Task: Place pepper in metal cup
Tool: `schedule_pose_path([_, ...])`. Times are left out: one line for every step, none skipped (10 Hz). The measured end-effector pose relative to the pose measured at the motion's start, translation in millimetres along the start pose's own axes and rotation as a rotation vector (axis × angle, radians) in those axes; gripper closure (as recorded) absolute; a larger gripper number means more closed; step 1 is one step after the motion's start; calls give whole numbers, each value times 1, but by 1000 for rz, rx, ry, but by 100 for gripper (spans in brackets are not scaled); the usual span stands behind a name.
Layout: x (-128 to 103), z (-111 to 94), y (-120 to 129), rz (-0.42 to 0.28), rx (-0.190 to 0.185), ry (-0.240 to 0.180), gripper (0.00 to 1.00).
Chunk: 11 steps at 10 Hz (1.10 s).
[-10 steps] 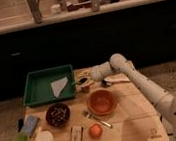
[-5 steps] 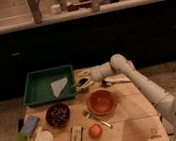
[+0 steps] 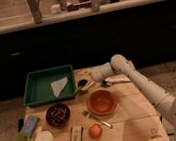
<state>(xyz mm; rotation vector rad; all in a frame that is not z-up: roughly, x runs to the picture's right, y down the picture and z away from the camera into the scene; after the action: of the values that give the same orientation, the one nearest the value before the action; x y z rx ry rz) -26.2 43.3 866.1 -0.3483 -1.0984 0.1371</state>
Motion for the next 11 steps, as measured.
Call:
schedule_pose_path([0,-1,0,1,0,-1,20])
schedule_pose_path([0,-2,1,2,0,-1,20])
schedule_pose_path([0,-1,1,2,-2,-2,20])
schedule_pose_path([0,-1,1,2,-1,-2,20])
schedule_pose_path([0,-1,1,2,-1,-2,20])
schedule_pose_path([0,-1,1,2,-1,-2,20])
schedule_pose_path([0,-1,1,2,-1,-2,20])
schedule_pose_path([0,-1,1,2,-1,-2,20])
schedule_pose_path([0,-1,1,2,-1,-2,20])
schedule_pose_path([0,-1,1,2,-1,-2,20])
schedule_pose_path([1,-2,1,2,-1,-2,20])
